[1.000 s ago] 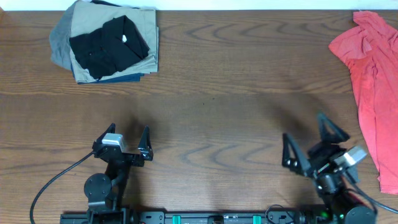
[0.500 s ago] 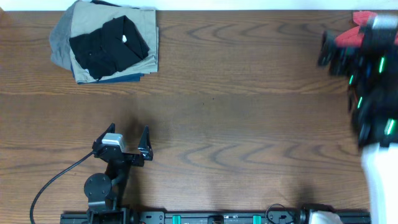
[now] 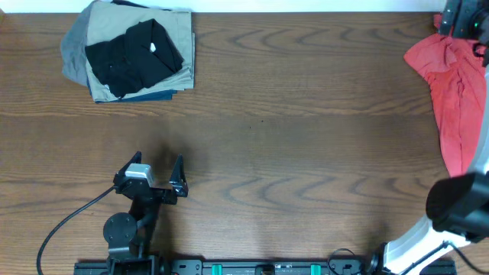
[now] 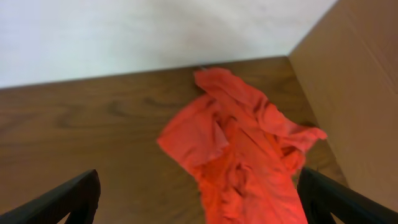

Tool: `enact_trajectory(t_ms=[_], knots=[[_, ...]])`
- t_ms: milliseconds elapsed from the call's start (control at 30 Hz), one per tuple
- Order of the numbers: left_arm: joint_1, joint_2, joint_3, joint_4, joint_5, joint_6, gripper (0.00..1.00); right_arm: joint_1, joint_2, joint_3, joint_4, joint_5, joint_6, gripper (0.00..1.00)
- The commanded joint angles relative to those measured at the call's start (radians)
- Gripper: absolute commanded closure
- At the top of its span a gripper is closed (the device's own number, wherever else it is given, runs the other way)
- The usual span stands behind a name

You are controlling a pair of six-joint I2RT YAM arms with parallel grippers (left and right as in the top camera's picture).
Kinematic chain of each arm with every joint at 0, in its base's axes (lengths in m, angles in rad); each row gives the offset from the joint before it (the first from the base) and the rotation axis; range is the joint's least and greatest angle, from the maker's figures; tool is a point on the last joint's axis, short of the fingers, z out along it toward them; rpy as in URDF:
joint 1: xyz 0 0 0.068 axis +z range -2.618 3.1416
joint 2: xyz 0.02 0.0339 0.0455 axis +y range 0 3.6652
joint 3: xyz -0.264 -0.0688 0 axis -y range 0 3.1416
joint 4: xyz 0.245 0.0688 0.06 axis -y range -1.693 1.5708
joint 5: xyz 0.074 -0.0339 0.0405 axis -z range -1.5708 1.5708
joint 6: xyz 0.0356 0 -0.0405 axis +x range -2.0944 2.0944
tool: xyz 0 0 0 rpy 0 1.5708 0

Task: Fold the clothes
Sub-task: 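Reach the right gripper to the red t-shirt and grasp its edge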

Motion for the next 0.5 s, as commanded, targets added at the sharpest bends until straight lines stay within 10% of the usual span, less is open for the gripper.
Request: enact_trajectory(t_ms=[0,467], knots=[[-0.004,-0.003,-0.019,-0.031,0.010,0.006,0.02,-0.045,0.117,0.013,0.018,0.046,-0.043,0.01],[-0.004,-0.003,-0.019,-0.031,0.010,0.006,0.02,-0.136,0.404,0.013,0.233,0.041,-0.089,0.21]])
